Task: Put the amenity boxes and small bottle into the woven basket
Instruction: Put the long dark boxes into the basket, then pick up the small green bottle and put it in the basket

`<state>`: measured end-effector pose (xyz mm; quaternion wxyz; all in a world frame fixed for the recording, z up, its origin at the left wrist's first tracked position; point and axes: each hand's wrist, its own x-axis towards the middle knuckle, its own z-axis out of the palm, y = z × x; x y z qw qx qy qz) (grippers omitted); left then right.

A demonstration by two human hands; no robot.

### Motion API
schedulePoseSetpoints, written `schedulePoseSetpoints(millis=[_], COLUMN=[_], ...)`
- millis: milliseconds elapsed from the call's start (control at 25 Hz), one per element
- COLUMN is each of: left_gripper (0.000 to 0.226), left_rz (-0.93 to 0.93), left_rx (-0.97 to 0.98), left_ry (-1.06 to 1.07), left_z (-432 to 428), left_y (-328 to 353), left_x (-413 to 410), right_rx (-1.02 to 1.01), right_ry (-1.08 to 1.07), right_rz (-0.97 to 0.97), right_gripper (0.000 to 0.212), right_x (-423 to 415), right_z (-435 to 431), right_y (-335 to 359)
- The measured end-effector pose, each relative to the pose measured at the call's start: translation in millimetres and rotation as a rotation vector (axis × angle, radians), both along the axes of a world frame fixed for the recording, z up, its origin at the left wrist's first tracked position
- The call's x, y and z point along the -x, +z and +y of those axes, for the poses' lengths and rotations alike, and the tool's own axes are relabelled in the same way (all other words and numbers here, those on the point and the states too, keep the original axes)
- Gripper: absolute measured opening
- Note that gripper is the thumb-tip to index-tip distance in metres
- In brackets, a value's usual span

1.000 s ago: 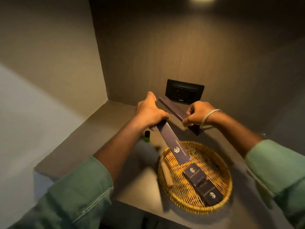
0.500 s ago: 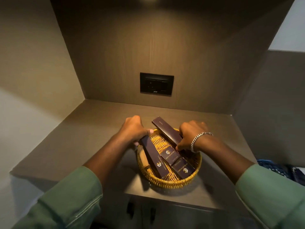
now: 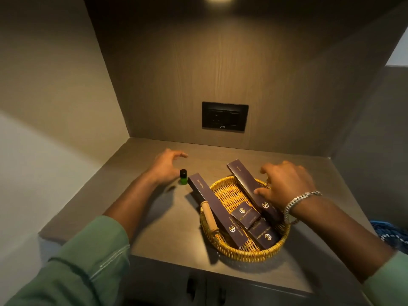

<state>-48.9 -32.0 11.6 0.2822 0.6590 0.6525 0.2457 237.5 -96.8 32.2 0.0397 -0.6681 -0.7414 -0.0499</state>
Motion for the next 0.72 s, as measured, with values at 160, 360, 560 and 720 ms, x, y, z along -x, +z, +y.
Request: schedulePoseSetpoints(millis=[160, 360, 560, 720], left_gripper=[0.034, 0.023, 0.025, 0.022], left_rz=[-0.014, -0.058, 0.013, 0.507], left_rx=[0.160, -0.119, -0.249, -0.190], left_ry=[-0.165, -0.052, -0.450, -0.738], left_z=[9, 19, 0, -16], left_y=[-25, 3, 51, 29], left_x=[8, -8, -69, -113], right_rx=[-0.096, 0.041, -0.004, -0.006], right_ry=[-0.032, -0.051, -0.068, -0.104], right_rz=[0.194, 0.415, 0.601, 0.644], right_gripper=[0.039, 0.030, 0.015, 0.012], right_x=[-31, -52, -55, -53], right_z=[-4, -12, -13, -11], right_y=[-4, -21, -24, -22])
